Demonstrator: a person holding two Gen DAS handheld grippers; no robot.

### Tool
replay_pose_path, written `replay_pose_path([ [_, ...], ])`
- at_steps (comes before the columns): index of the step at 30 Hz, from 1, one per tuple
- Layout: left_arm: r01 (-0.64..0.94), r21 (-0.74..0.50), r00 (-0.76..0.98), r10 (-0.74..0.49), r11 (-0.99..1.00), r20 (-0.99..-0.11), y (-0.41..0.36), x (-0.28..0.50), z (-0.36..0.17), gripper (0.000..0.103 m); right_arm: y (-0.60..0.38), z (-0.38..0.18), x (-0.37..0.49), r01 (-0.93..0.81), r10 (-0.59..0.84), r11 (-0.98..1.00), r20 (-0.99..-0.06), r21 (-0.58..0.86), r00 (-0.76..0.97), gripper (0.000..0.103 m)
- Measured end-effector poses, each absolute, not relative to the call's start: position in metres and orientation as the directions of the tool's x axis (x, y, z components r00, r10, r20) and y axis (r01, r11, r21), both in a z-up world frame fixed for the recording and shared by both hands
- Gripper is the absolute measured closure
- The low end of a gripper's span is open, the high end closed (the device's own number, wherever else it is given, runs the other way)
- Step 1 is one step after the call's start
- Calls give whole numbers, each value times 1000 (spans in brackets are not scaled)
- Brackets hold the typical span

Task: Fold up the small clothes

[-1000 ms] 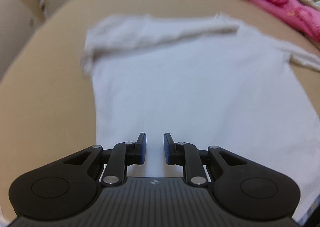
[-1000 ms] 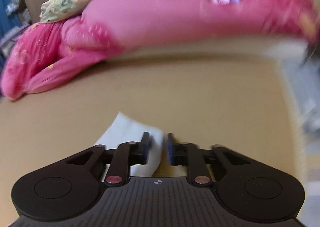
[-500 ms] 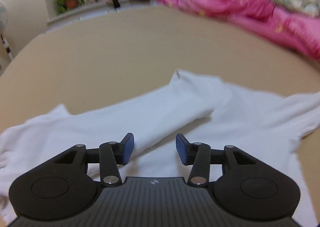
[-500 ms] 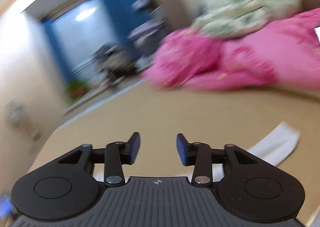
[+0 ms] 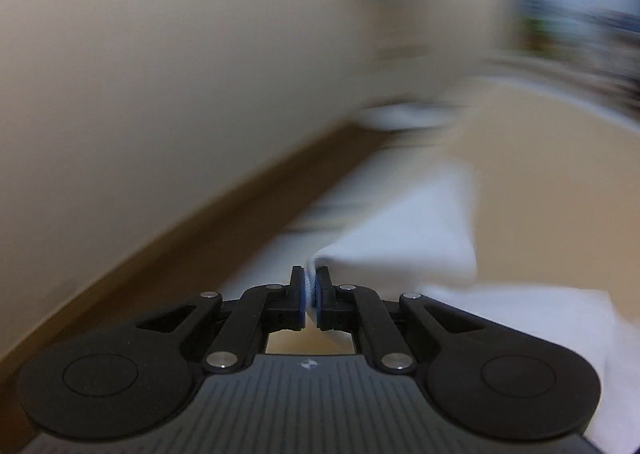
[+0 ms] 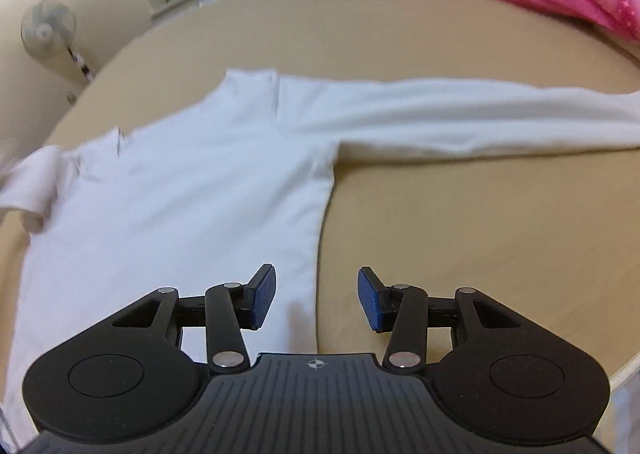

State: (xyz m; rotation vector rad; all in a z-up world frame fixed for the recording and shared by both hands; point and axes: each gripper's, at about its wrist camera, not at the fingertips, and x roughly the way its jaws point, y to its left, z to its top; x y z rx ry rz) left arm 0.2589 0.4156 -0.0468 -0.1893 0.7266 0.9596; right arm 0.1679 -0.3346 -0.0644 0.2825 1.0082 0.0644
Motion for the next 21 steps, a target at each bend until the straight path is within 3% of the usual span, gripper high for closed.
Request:
replay_pose_path([
  [2,-858,119,295,669,500,-682,456,226,-41,85,-334,-70,159,81,170,966,-837,246,520,55],
  [5,-767,59,470,622,639,-626,415,194,-16,84,-337,-72,148,118,148,965,-854,236,499,55],
  [8,-604,-87,637,414,792,-651,348,167,-11,80,-343,-68,130,166,144,952,-859,255,492,55],
  [11,-427,-196,682,172,883,-711,273,134,-30,80,-346,-64,102,227,167,925,-862,305,478,55],
  [15,-264,-209,611,-4,942,-791,191,87,-77,80,-338,-66,56,244,170,920,-875,306,453,55],
  [21,-180,-101,438,-12,978,-899,159,47,-130,80,-324,-77,24,216,150,944,-906,251,396,56],
])
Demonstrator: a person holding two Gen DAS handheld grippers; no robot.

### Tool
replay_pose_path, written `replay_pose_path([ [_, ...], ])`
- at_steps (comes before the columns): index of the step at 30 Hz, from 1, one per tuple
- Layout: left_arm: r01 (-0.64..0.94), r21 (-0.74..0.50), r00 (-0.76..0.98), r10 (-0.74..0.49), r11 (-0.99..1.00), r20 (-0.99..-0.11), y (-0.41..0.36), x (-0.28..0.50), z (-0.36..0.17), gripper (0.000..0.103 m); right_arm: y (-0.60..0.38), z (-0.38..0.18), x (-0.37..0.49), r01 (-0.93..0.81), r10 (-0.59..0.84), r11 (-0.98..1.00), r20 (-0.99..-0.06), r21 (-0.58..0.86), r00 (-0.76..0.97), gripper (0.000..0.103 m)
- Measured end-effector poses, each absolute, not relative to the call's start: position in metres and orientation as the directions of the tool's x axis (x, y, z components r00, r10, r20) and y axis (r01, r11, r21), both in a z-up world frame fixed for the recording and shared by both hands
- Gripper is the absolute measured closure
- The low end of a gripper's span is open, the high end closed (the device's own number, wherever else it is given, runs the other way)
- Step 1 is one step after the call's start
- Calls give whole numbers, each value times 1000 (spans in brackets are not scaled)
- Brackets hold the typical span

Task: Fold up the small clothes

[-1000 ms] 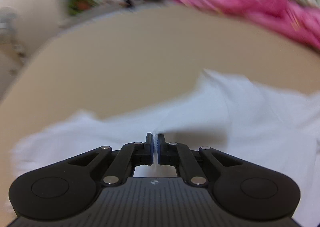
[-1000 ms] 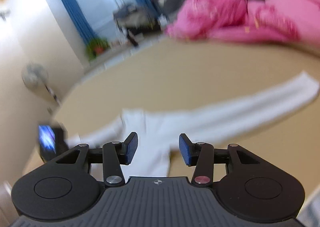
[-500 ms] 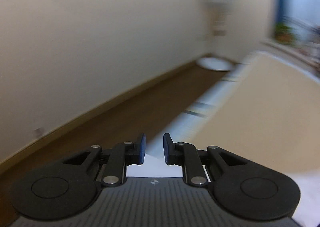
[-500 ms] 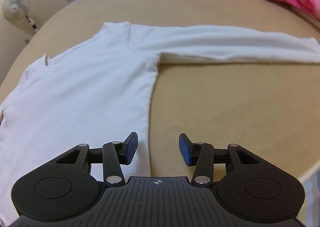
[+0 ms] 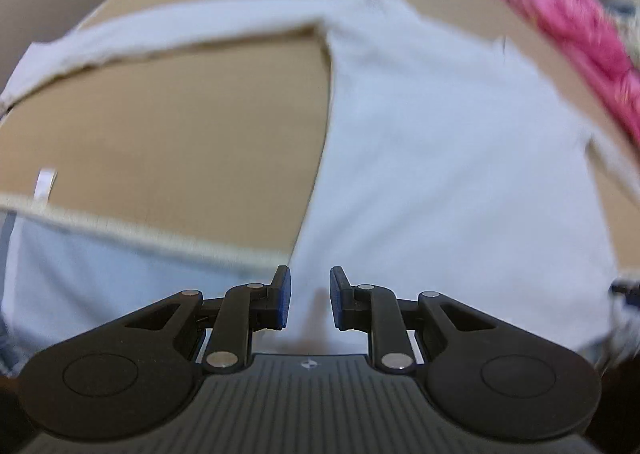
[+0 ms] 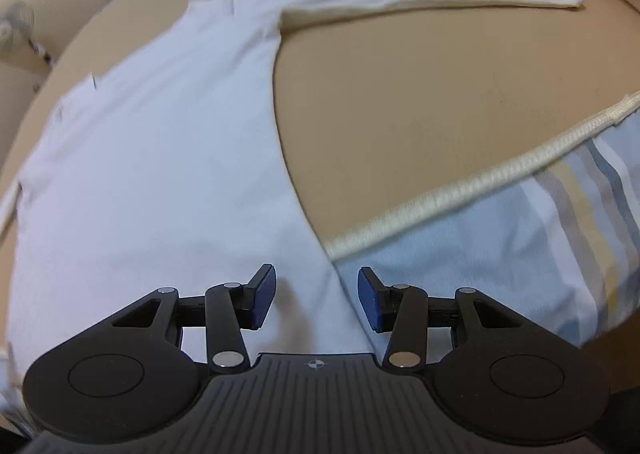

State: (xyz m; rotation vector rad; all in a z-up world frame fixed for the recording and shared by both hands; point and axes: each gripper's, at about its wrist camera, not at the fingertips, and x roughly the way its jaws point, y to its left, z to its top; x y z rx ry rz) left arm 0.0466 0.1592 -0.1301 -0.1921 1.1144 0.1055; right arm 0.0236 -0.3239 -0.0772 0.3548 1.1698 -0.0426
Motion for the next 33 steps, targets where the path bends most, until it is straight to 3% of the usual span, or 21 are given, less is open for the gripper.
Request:
replay_pose_path([
  [3,-187,-83,354,-11,979,-935,155,33,-150,81,-320,-85,19,186,143,956,-915,226,378,56],
  [5,-186,-79,346,-10,979,-938,163,31,-147,92,-320,-85,15,174,144,959,-915,222,377,57],
  [6,-175,-68,352,-2,982,-936,160,35,-145,96,-319,-86,15,170,148,959,-914,226,378,70],
  [7,-171,-57,362,9,984,-932,159,34,-142,97,-320,-84,13,167,161,957,-911,239,380,97],
  [10,-183,-92,435,-4,979,-901,152,12,-113,97,-334,-66,4,222,172,930,-881,293,442,99],
  [12,-183,-172,501,-59,968,-863,154,-11,-93,98,-348,-37,-9,237,172,907,-821,347,544,99],
  [14,-198,-172,481,-57,965,-875,151,-22,-93,97,-354,-22,-22,252,144,906,-807,340,572,99],
  [16,-229,-163,411,-56,960,-910,151,-19,-108,96,-353,-30,-26,279,88,922,-847,268,524,99],
  [19,-259,-55,397,55,964,-916,148,-3,-115,94,-347,-61,-19,303,76,931,-922,201,379,93],
  [21,-208,-60,478,48,976,-877,142,1,-103,88,-343,-51,-22,307,28,934,-895,182,446,93],
  [23,-148,-72,517,15,986,-856,132,6,-100,84,-336,-33,-24,258,13,948,-835,184,550,84],
  [25,-123,-49,487,17,991,-873,121,19,-114,83,-324,-26,-25,178,62,961,-791,212,609,69],
  [27,-125,-44,380,7,991,-925,116,28,-137,83,-312,-43,-20,119,156,959,-832,255,532,63],
  [30,-132,-17,285,21,991,-958,112,39,-155,83,-296,-80,-15,113,140,976,-933,186,331,63],
  [32,-115,19,359,59,993,-931,105,36,-143,83,-290,-67,-18,88,134,979,-910,182,393,63],
  [33,-102,26,396,65,994,-916,102,34,-138,76,-289,-60,-20,65,155,977,-887,203,434,62],
])
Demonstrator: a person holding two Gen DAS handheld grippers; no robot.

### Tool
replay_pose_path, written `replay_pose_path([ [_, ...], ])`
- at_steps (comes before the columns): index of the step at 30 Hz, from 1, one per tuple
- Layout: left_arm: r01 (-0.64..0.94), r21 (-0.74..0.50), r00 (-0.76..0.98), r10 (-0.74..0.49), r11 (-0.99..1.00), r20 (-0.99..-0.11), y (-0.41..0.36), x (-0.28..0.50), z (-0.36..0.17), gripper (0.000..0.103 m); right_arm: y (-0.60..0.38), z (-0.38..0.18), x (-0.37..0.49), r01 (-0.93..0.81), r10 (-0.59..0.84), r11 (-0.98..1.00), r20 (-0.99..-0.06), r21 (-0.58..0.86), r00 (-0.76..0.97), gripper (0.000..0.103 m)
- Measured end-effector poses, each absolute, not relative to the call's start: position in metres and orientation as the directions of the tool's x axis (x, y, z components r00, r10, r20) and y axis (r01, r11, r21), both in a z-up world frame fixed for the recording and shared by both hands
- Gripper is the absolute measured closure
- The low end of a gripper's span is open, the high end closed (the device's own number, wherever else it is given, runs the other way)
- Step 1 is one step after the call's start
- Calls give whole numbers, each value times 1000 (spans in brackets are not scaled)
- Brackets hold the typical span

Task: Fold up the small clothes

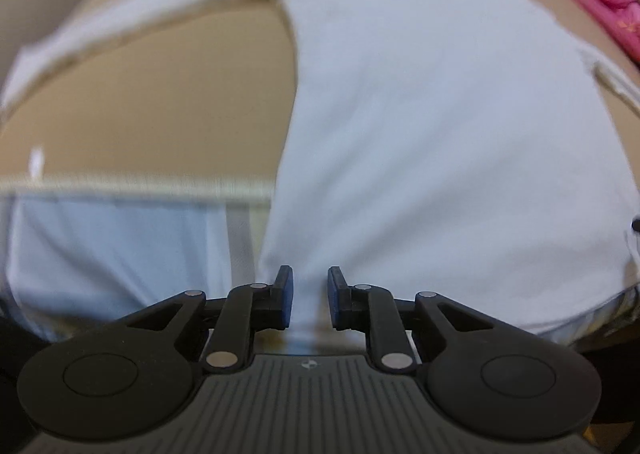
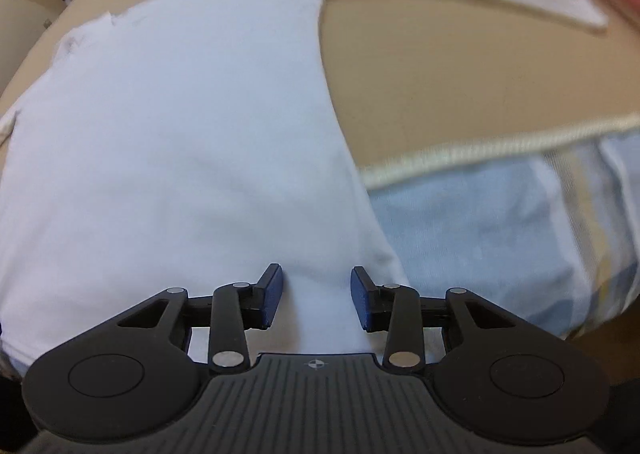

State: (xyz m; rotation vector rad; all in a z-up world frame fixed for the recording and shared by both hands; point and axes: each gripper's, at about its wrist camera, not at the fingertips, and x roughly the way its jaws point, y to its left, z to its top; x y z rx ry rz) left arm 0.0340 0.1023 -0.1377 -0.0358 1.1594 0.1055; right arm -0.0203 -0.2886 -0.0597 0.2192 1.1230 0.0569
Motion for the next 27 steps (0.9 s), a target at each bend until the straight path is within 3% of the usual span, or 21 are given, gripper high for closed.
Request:
replay_pose_path([
  [1,-96,20,401,57,995,-914,102,34,-137,66,-288,-53,-23,42,177,974,-866,222,467,59],
  [5,-89,34,301,60,995,-952,98,44,-161,64,-284,-79,-18,29,129,989,-934,147,334,54],
  [9,-93,73,445,107,993,-889,93,39,-136,57,-292,-43,-26,52,154,977,-852,207,500,57],
  [15,-126,72,479,124,989,-869,90,48,-129,57,-294,-27,-25,69,173,961,-776,268,606,57],
  [23,-152,53,516,125,987,-848,87,47,-115,57,-289,-14,1,25,131,977,-692,210,710,57],
  [27,-158,66,537,142,985,-832,84,48,-112,57,-305,18,13,7,136,977,-646,214,751,57],
])
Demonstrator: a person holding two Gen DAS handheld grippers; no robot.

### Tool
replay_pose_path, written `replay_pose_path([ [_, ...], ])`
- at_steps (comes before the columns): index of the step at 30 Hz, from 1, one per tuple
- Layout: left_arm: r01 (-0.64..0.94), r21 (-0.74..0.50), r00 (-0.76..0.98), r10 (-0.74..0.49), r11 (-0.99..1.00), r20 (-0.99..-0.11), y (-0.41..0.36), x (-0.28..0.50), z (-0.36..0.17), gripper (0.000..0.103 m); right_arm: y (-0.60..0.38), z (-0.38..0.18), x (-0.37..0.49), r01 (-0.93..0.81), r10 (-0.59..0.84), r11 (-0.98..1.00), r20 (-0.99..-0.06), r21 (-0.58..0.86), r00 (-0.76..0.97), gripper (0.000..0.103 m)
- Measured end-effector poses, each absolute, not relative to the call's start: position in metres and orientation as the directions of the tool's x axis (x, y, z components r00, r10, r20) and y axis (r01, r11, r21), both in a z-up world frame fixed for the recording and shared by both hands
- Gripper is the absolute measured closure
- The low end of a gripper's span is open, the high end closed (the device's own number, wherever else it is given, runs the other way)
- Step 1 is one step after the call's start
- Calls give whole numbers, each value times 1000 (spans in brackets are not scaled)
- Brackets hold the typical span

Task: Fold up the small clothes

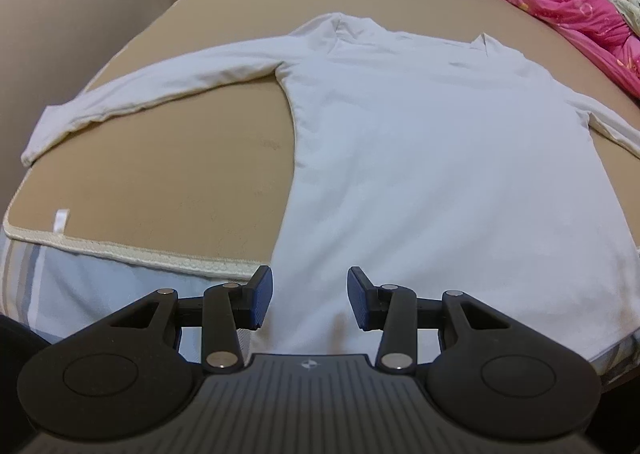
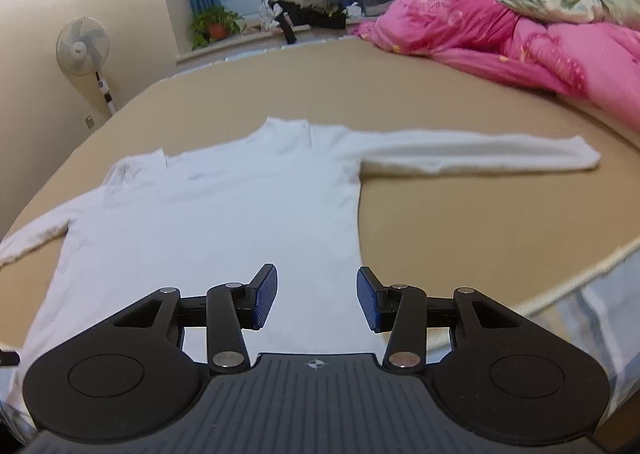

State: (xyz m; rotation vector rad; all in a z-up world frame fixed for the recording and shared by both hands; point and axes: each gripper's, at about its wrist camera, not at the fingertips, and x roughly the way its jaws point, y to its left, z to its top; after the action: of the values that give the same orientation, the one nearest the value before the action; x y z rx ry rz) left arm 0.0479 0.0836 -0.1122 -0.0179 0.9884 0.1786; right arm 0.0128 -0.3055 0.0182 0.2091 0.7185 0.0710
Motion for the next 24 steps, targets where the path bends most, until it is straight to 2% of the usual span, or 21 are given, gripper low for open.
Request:
replay_pose_path([
  [3,-159,68,550,145,985,-823,83,48,-110,57,-331,56,31,10,90,983,-531,182,843,52],
  [6,-166,57,552,141,984,-822,84,50,-109,57,-360,68,52,9,84,981,-467,193,880,48],
  [10,-178,50,566,144,983,-812,84,53,-105,57,-386,31,70,101,-3,981,-501,167,865,48],
  [11,-172,49,580,142,984,-802,84,53,-102,57,-391,19,76,133,-11,974,-551,182,834,50],
  [12,-158,51,596,137,986,-791,82,54,-97,57,-398,14,84,195,-27,957,-607,213,795,55],
  [15,-65,59,649,87,996,-756,78,66,-74,57,-414,10,86,270,-53,919,-589,287,807,57],
  [18,50,137,721,59,989,-690,70,90,-49,57,-428,3,91,320,-61,890,-611,324,789,57],
  [20,110,155,756,19,982,-654,68,110,-41,57,-440,-1,94,342,-57,871,-619,352,783,61],
  [22,151,157,763,-13,976,-647,67,129,-42,57,-450,-6,97,361,-66,860,-622,361,780,85],
  [24,162,137,756,-34,977,-654,68,149,-54,57,-459,-11,97,388,-75,842,-629,376,774,91],
])
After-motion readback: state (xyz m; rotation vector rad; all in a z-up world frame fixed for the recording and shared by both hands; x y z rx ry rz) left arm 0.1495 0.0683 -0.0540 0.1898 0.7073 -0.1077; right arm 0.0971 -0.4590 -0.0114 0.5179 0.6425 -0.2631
